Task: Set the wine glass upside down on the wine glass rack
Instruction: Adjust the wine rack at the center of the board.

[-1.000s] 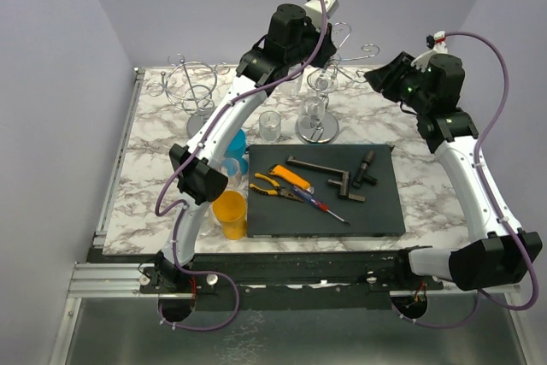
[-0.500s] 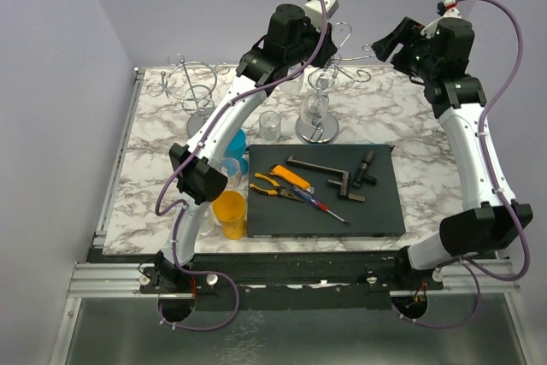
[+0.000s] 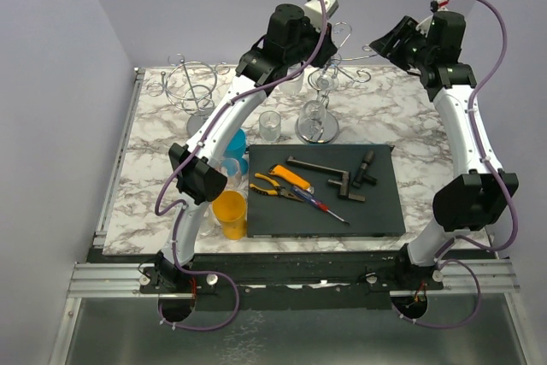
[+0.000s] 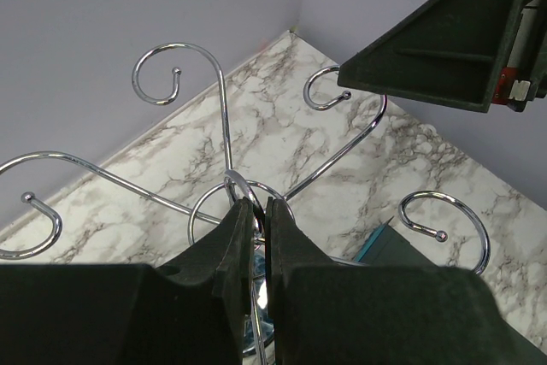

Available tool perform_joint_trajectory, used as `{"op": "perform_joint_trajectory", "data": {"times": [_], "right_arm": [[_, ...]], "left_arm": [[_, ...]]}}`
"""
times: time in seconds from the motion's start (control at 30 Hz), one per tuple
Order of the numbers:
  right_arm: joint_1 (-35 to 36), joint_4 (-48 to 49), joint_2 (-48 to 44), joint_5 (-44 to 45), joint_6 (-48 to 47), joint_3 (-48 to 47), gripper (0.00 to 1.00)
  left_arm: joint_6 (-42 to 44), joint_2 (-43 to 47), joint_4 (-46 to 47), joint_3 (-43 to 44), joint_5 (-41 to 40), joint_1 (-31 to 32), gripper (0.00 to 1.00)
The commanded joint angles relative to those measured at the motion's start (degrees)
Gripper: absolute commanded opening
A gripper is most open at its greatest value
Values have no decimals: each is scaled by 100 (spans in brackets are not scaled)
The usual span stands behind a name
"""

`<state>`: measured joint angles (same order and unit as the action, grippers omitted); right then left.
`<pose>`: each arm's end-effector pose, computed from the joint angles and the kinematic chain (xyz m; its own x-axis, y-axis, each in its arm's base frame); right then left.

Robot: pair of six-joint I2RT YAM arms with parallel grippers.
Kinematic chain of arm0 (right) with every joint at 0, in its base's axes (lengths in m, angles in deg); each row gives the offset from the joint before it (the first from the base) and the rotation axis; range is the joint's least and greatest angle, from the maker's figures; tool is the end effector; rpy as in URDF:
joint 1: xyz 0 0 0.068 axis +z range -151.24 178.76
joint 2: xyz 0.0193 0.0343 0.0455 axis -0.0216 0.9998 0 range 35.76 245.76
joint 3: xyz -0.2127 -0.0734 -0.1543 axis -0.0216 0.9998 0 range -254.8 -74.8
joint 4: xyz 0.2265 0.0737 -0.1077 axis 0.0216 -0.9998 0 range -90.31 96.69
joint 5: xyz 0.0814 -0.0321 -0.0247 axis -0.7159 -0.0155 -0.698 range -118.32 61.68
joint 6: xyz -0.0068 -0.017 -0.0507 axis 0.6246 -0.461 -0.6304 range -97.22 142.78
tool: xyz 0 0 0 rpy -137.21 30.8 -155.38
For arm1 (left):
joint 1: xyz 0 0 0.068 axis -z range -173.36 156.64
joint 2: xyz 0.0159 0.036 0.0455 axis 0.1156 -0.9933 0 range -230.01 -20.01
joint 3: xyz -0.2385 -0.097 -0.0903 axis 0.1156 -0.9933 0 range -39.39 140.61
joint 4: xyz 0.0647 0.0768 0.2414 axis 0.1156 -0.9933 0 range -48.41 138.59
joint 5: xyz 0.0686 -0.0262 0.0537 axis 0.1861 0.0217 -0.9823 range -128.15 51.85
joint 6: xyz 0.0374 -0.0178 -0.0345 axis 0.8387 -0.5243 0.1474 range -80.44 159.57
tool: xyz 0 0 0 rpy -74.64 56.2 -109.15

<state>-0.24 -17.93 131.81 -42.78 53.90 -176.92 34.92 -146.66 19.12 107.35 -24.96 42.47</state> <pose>0.3877 0.0157 0.4271 -0.4034 0.4935 -0.7706 -0.0526 0.8282 0.5580 0.3961 -0.2960 0.4481 -0.1927 0.0419 -0.9804 0.7393 0.6632 -0.1170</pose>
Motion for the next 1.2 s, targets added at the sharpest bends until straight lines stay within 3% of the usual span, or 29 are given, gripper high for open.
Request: {"op": "perform_joint_trajectory", "data": {"times": [0.0,0.17,0.33,0.5,1.17], "right_arm": [[-12,293,195,-553,284,-211,50],[-12,389,321,-720,434,-142,37],[-12,444,213,-702,450,44,12],[-12,630,-238,-397,455,531,1],[138,1012,-1528,-120,1023,2137,0]], "left_arm": [[217,188,122,-49,54,-68,8],[280,193,126,-44,52,-68,8],[344,198,161,-39,37,-68,8],[438,163,215,-5,-140,-77,7],[1114,72,241,285,-765,-73,0]]}}
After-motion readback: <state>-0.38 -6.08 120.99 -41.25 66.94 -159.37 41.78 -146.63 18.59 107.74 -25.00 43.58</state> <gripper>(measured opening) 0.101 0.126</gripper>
